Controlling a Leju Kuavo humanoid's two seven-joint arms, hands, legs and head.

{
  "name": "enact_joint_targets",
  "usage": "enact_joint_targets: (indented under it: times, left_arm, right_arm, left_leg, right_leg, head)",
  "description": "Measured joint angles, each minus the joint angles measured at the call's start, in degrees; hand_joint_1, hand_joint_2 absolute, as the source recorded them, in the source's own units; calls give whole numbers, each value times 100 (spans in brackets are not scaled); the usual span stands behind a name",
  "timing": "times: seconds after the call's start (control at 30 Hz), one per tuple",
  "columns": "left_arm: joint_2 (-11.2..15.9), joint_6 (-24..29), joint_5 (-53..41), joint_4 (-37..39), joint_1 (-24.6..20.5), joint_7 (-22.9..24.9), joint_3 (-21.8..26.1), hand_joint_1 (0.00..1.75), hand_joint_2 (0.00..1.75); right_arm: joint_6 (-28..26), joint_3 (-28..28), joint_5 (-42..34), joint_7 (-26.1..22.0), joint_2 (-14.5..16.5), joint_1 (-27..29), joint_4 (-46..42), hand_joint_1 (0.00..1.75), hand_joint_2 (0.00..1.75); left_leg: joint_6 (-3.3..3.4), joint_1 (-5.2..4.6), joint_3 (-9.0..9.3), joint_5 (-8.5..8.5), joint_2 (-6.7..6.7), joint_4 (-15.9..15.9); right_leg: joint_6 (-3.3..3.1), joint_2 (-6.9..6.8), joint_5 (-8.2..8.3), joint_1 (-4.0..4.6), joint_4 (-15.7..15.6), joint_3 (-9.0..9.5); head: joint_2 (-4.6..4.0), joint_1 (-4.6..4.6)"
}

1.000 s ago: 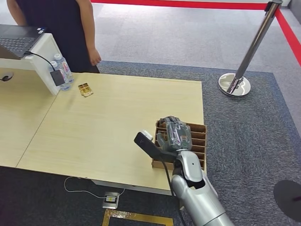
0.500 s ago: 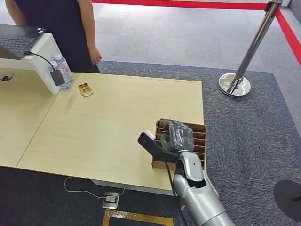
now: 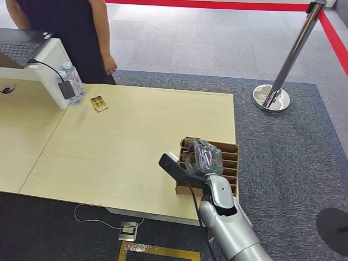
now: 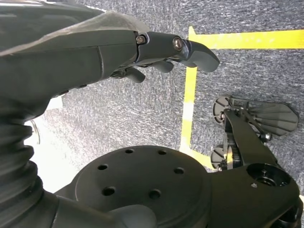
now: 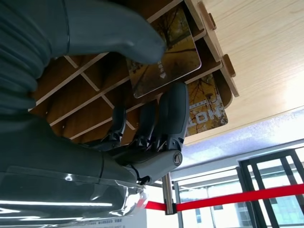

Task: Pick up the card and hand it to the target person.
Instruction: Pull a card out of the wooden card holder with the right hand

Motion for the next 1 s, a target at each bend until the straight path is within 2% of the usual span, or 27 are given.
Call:
enact_joint_targets:
  times: [0.23, 0.77, 1.0]
  left_arm:
    - [2, -1, -3, 0, 3, 0, 0, 0, 175]
    - [2, -1, -16, 0, 4, 8, 0, 0, 175]
    - [2, -1, -20, 0, 5, 13, 0, 0, 175]
  right_arm:
    - [-64, -2, -9, -23, 4, -46, 107, 97, 175]
    - [-75, -2, -4, 39, 10, -133, 244, 89, 175]
    - [-69, -2, -4, 47, 11, -169, 317, 94, 175]
  left_leg:
    - [0, 0, 0, 0, 0, 0]
    - [0, 0, 1, 0, 0, 0]
    - [0, 0, 4, 1, 0, 0]
  right_leg:
    - [0, 0, 0, 0, 0, 0]
    - [0, 0, 0, 0, 0, 0]
    - [-1, 0, 1, 0, 0, 2]
  head:
    - [0, 1]
    - [0, -1]
    - [0, 0]
